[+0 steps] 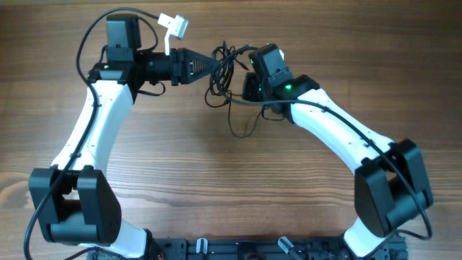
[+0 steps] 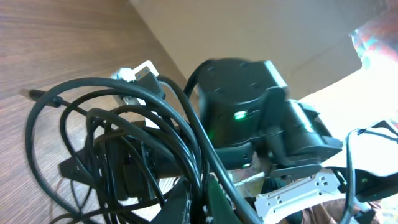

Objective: Untangle cables

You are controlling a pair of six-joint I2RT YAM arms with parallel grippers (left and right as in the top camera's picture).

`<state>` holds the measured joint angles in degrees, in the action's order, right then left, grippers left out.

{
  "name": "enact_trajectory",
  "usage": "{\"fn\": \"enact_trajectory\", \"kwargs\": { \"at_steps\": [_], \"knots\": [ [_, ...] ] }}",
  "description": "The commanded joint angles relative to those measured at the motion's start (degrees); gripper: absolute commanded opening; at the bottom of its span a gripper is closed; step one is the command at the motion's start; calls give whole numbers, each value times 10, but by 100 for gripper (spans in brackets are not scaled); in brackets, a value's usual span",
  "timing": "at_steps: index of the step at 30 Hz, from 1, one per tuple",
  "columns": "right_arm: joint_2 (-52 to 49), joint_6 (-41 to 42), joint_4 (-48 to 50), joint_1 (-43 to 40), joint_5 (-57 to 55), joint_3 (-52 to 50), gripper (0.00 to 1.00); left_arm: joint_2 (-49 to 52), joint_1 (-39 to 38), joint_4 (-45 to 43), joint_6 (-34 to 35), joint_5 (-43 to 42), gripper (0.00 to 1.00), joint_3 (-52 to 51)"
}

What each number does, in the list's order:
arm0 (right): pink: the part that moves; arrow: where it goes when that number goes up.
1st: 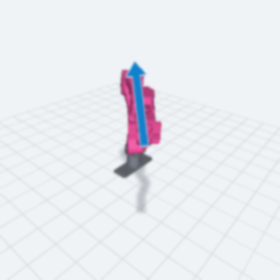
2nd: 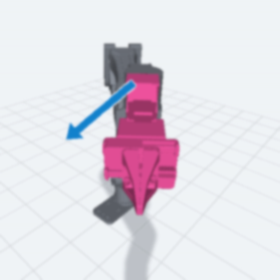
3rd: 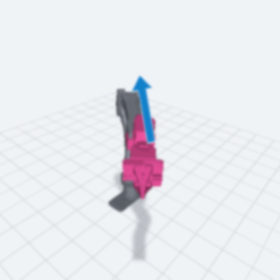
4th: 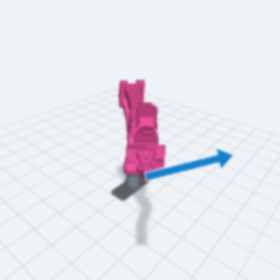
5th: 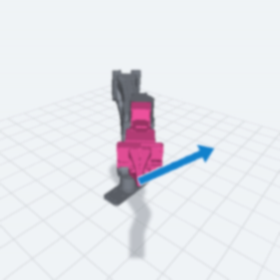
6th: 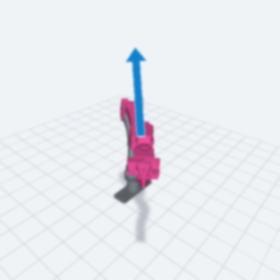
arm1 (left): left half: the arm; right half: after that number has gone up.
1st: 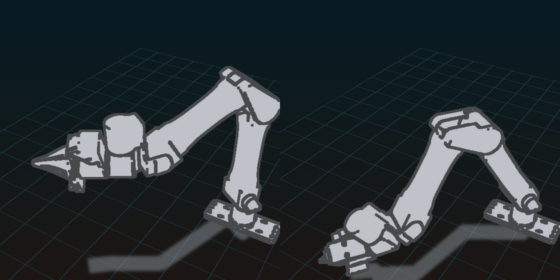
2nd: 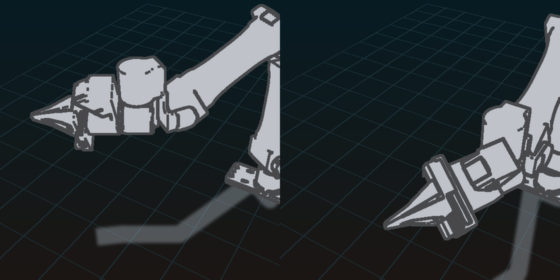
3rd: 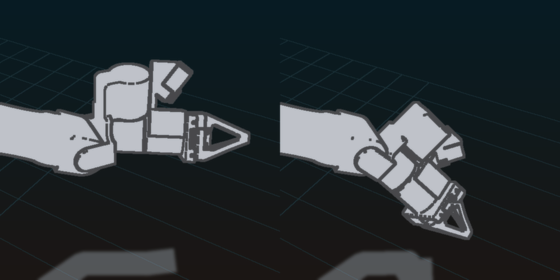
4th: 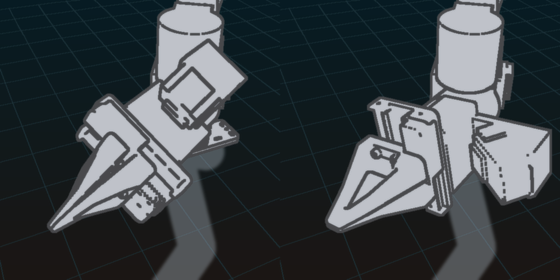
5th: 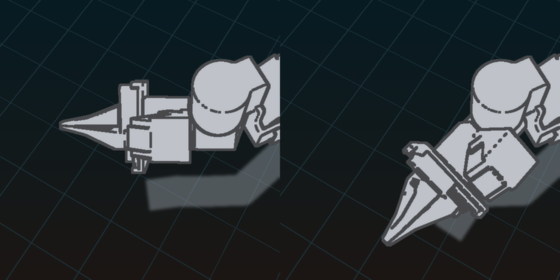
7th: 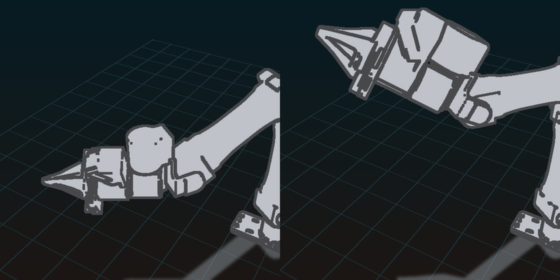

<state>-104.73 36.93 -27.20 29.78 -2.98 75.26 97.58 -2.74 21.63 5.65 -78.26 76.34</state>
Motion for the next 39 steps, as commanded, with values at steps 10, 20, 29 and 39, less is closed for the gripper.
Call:
{"fn": "enact_trajectory", "kwargs": {
  "at_steps": [10, 20, 29, 39],
  "knots": [
    [-27, -19, -40, -37, 28, 5, 34, -4, 53, 5, 10, -40, 4, 4],
    [76, -98, -45, -182, 259, 8, 43, -3, 15, 163, 12, 317, 4, 4],
    [75, -120, -96, -228, 275, 8, 50, -3, -114, 163, 181, 646, 100, 4],
    [74, -143, -119, -225, 275, 8, 65, -2, -154, 149, 180, 733, 96, 4]
  ]
}}
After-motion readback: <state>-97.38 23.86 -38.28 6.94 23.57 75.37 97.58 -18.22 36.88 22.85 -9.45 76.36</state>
